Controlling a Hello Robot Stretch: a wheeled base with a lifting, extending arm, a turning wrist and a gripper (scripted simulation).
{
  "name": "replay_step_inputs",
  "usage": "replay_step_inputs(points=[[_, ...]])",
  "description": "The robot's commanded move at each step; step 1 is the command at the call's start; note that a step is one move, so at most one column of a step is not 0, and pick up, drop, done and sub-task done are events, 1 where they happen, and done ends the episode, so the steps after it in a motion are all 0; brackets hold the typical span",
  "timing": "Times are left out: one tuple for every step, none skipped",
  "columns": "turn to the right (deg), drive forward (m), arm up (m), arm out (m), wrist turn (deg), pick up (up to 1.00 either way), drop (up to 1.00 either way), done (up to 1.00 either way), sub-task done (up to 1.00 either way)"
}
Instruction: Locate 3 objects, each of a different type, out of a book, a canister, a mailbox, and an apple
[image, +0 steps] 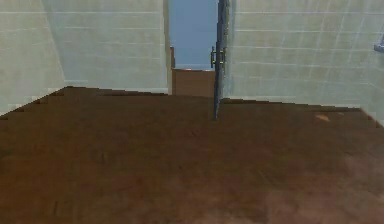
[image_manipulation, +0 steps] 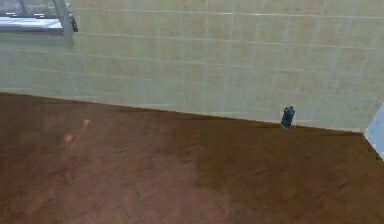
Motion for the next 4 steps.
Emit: replay_step_inputs(points=[[0.0, 1.00, 0.00, 0.00, 0.0, 0.00, 0.00, 0.00, 0.00], [-3.0, 0.00, 0.00, 0.00, 0.0, 0.00, 0.00, 0.00, 0.00], [0.0, 1.00, 0.00, 0.00, 0.0, 0.00, 0.00, 0.00, 0.00], [0.0, 0.65, 0.00, 0.00, 0.0, 0.00, 0.00, 0.00, 0.00]])
